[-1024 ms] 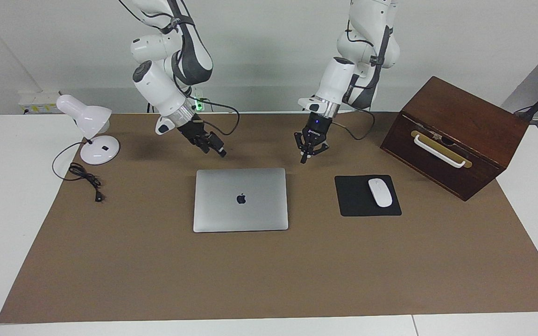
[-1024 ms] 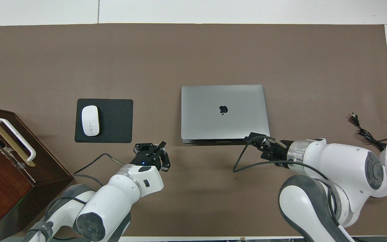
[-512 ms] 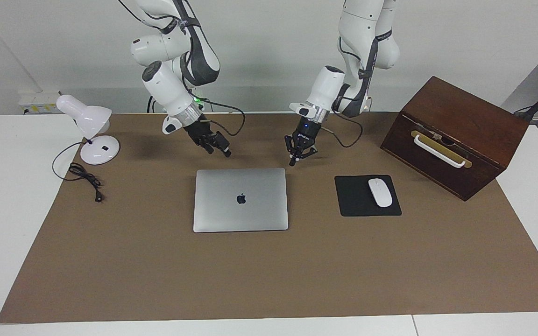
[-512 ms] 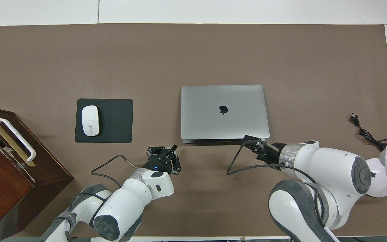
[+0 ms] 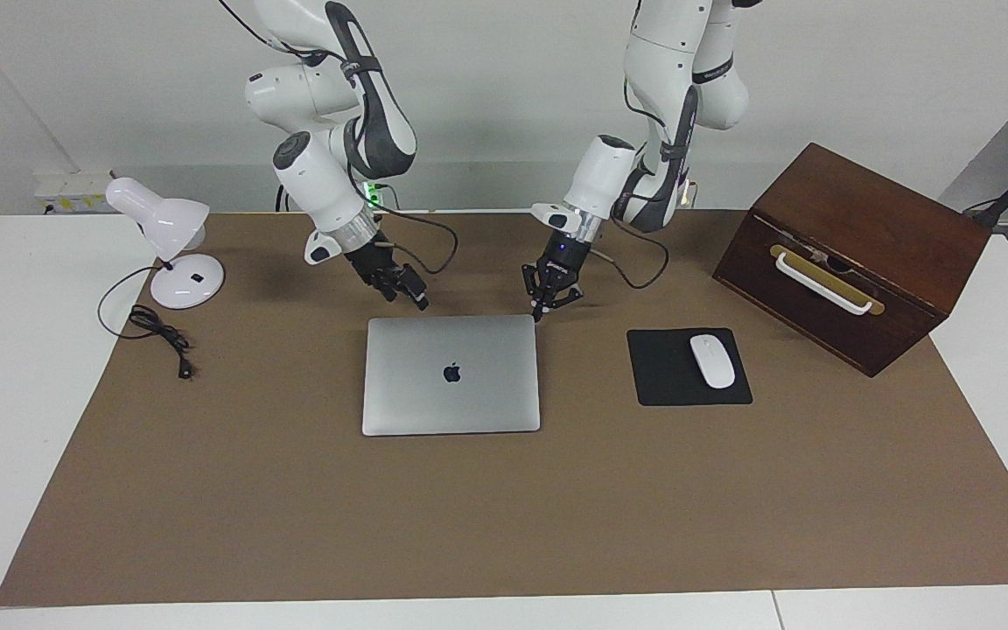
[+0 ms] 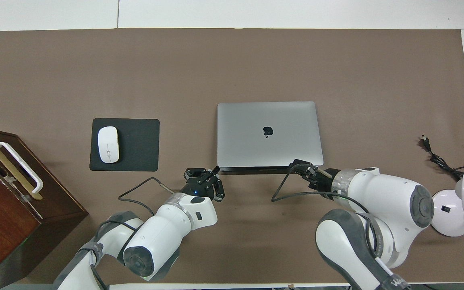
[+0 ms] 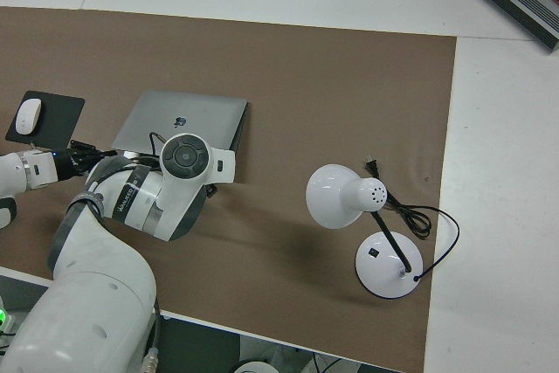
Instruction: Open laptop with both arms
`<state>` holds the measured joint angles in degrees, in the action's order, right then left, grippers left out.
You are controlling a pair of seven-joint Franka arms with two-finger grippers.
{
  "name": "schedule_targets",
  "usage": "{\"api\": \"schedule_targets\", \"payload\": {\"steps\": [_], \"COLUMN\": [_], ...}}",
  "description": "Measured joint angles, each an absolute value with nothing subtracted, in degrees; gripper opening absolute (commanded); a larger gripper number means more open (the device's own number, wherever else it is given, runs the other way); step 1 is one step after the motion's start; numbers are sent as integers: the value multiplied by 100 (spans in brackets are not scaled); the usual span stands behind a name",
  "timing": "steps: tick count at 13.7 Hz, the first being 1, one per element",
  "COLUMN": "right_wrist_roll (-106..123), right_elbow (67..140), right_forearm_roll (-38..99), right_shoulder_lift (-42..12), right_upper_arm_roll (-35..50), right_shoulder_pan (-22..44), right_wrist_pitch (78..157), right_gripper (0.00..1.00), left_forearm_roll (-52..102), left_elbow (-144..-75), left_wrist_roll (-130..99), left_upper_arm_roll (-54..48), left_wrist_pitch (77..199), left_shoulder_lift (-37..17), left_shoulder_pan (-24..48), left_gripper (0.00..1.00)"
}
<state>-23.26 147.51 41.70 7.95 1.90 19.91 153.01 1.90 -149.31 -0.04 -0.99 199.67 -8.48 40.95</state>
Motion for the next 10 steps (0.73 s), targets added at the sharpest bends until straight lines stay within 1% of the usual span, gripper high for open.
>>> {"api": "schedule_targets", "payload": {"steps": [4,10], "right_wrist_roll": [-2541,-2850], "right_elbow": [14733,14729], "right_forearm_roll": [4862,4894], "right_shoulder_lift": [774,732], "right_upper_arm_roll": [202,233], "right_shoulder_pan": [1993,1994], "right_wrist_pitch": [15531,15754], "right_gripper": [100,100], "left_forearm_roll": [191,192], "left_elbow": [-14699,-14494], "left_wrist_roll": [-4,-4], "left_upper_arm_roll": [-85,-78], "left_wrist_pitch": [19967,19968], "left_shoulder_lift": [-1098,-1335], "left_shoulder_pan": [4095,4095], "left_gripper": [0,0]}}
